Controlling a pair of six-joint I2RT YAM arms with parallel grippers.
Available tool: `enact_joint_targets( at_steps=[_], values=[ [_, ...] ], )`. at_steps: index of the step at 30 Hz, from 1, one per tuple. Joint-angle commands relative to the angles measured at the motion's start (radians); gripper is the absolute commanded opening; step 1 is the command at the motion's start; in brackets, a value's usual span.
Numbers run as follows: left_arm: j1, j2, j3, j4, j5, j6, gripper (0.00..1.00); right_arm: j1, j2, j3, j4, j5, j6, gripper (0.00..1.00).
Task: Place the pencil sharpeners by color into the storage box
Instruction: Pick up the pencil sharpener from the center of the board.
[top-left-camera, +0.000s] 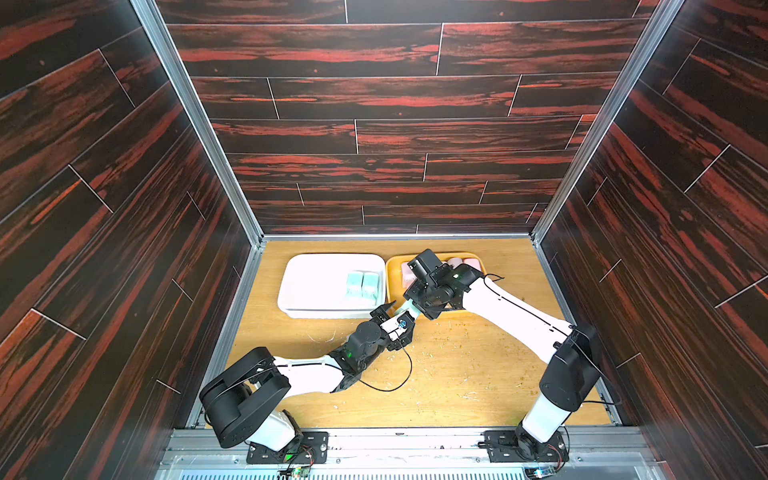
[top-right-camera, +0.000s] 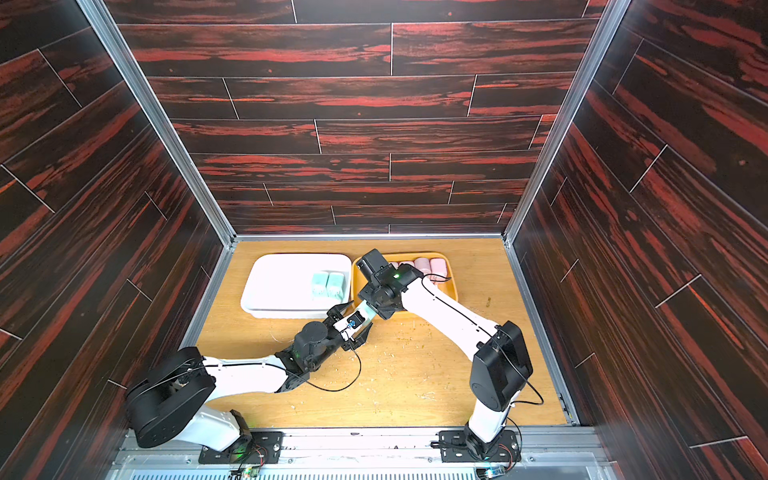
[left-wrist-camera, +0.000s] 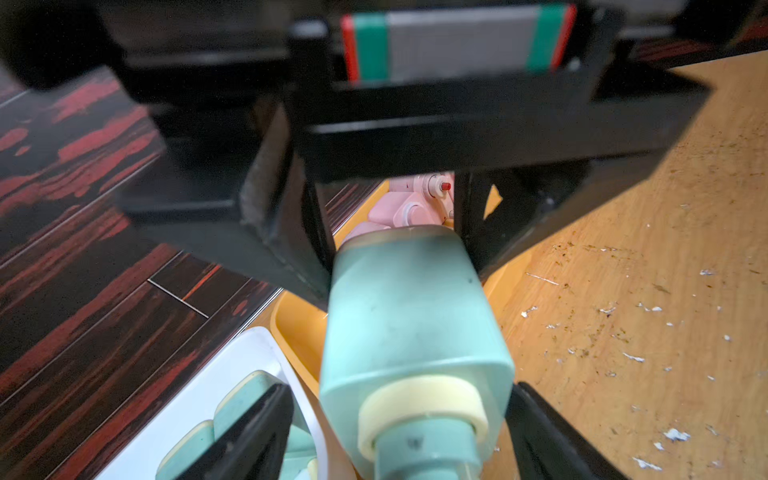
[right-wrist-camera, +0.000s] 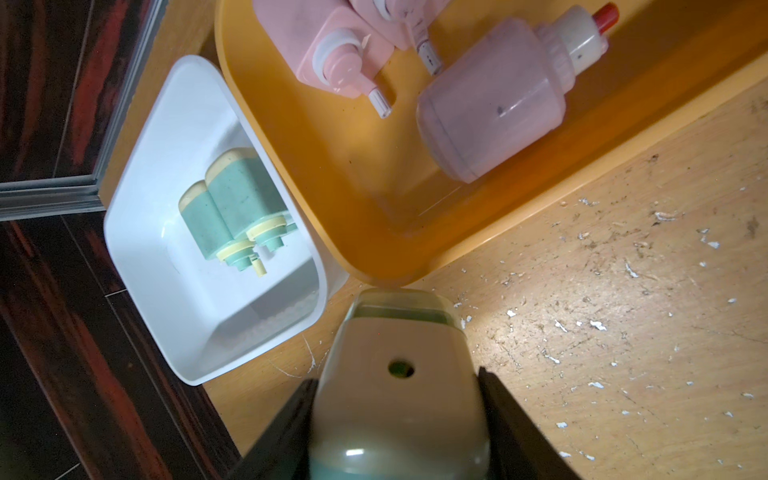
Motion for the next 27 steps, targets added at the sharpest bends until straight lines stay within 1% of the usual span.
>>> enact_joint_targets(
  at_steps=[1, 5, 7, 12, 18, 19, 21, 24, 26, 27],
  values=[
    [-0.007, -0.002, 0.028, 0.049, -0.008, -0.011, 0.83, -0.003, -0.025, -0.010, 0.027, -0.050, 0.012, 0.00],
    [-0.013, 0.008, 0.039, 0.040, 0.002, -0.010, 0.79, -0.003, -0.020, -0.014, 0.028, -0.052, 0.013, 0.00],
    [-0.015, 0.016, 0.046, 0.041, 0.001, -0.011, 0.75, -0.003, -0.016, -0.020, 0.028, -0.056, 0.015, 0.00],
    [-0.018, 0.030, 0.054, 0.034, -0.008, -0.010, 0.54, -0.001, -0.009, -0.025, 0.030, -0.076, 0.015, 0.00],
    [-0.019, 0.023, 0.048, 0.019, -0.031, 0.004, 0.36, -0.007, -0.016, -0.017, 0.030, -0.068, 0.006, 0.00],
    [-0.020, 0.019, 0.046, 0.017, -0.031, 0.005, 0.32, -0.010, -0.020, -0.017, 0.034, -0.065, 0.000, 0.00],
    [-0.019, 0.007, 0.042, 0.017, -0.026, -0.010, 0.22, -0.023, -0.031, -0.025, 0.061, -0.058, -0.028, 0.12],
    [-0.019, -0.015, 0.031, 0.015, -0.018, -0.040, 0.00, -0.050, -0.066, -0.048, 0.135, -0.008, -0.119, 0.41],
    [-0.019, -0.029, 0.016, 0.039, -0.032, -0.064, 0.00, -0.075, -0.108, -0.067, 0.171, 0.060, -0.173, 0.64],
    [-0.018, -0.034, 0.009, 0.049, -0.041, -0.072, 0.00, -0.079, -0.130, -0.077, 0.188, 0.092, -0.192, 0.71]
  ],
)
